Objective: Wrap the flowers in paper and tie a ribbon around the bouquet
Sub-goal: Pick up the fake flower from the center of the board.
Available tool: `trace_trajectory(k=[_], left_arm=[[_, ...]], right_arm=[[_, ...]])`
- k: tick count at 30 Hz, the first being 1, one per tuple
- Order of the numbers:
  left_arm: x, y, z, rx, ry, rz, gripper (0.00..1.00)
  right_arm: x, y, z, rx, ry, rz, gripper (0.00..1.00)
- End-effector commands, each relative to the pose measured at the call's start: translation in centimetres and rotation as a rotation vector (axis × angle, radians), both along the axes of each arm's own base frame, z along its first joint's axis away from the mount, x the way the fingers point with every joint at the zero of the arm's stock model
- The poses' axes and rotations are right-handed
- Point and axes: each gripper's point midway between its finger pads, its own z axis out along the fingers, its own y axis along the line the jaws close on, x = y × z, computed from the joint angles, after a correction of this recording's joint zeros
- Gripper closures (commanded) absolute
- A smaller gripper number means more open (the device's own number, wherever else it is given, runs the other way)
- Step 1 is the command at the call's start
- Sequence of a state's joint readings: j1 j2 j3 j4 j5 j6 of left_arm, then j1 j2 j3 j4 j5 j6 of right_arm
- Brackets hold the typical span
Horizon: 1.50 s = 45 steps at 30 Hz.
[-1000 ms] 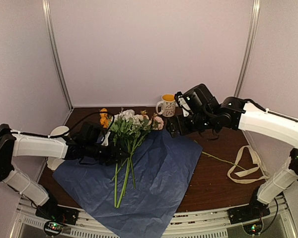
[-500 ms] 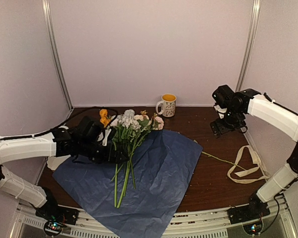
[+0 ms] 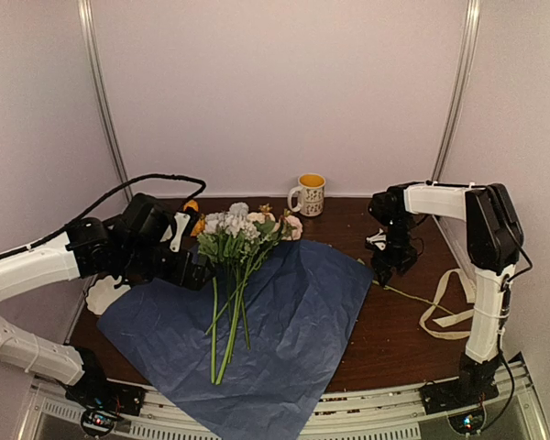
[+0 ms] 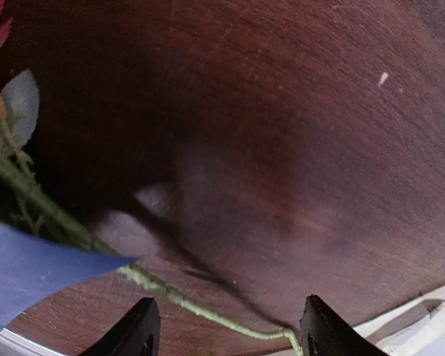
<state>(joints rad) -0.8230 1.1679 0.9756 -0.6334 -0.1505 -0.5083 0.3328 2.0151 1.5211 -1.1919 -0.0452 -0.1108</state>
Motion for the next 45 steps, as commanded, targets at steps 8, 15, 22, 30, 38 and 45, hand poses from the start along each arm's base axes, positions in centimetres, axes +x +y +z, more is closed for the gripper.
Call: trace_trajectory(k=[8, 15, 22, 30, 38, 45], left_arm=[[1.7, 0.1, -1.9, 0.082, -0.023, -0.03, 0.02], [2.2, 0.2, -1.3, 0.107, -0.049, -0.028, 0.02], [1.7, 1.0, -0.9, 0.125, -0.062, -0.042, 0.02], [1.9, 3.2, -0.8, 0.133, -0.051, -0.002, 0.02], [2.8, 5.4, -2.0, 0.101, -0.003, 0.069, 0.02], [2.7, 6.4, -4.6, 0.108, 0.059, 0.103, 0.03]], right_arm=[[-0.9, 1.2, -2.8, 0.11, 0.114, -0.072, 0.41], [-1.6, -0.4, -3.0, 0.004, 0.11, -0.031, 0.74], [-0.3, -2.6, 0.3, -0.104, -0.031, -0.017, 0.97], [4.2, -4.7, 13.5, -0.151, -0.493, -0.181, 1.0], [3.8, 4.4, 27.1, 0.627, -0.842, -0.293, 1.0], [-2.4, 22.9, 27.2, 1.182, -0.551, -0.172, 1.0]])
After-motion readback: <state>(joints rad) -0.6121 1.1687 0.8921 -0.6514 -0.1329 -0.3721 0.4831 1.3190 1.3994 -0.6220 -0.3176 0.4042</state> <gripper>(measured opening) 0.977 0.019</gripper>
